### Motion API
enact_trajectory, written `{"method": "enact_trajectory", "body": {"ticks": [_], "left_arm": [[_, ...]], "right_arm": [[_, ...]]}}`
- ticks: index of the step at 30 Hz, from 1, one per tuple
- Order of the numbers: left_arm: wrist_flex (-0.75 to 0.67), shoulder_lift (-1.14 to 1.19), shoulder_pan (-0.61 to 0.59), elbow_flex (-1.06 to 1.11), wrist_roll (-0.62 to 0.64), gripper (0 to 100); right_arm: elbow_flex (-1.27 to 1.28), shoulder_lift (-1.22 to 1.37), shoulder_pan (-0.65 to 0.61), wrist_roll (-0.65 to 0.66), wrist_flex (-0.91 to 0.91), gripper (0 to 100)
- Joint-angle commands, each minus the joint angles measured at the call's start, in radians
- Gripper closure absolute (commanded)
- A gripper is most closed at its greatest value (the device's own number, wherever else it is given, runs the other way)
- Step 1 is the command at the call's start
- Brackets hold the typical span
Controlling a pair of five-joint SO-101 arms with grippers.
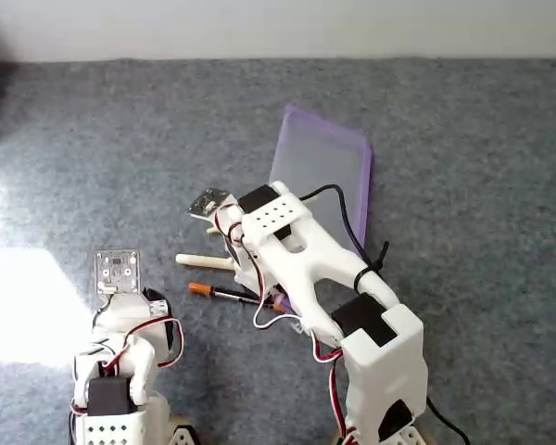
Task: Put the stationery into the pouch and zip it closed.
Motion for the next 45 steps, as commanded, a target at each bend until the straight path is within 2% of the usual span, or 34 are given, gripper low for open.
{"method": "enact_trajectory", "body": {"ticks": [1, 7, 13, 21, 24, 29, 33, 45], "left_arm": [[0.006, 0.009, 0.002, -0.005, -0.008, 98], [0.006, 0.009, 0.002, -0.005, -0.008, 98], [0.006, 0.009, 0.002, -0.005, -0.008, 98], [0.006, 0.009, 0.002, -0.005, -0.008, 98], [0.006, 0.009, 0.002, -0.005, -0.008, 98], [0.006, 0.009, 0.002, -0.005, -0.008, 98], [0.006, 0.009, 0.002, -0.005, -0.008, 98], [0.006, 0.009, 0.002, -0.005, -0.008, 98]], "right_arm": [[-0.055, -0.050, -0.004, -0.002, 0.039, 98.9], [-0.057, -0.027, -0.004, -0.002, 0.031, 97.6], [-0.058, 0.024, -0.005, -0.002, 0.030, 85.8], [-0.058, 0.056, -0.010, -0.002, 0.008, 91.8], [-0.058, 0.048, -0.010, -0.002, 0.004, 98.7], [-0.058, 0.005, -0.007, 0.012, 0.076, 98.8], [-0.058, -0.094, -0.004, 0.048, 0.148, 98.9], [-0.058, -0.483, -0.004, 0.046, 0.360, 98.9]]}}
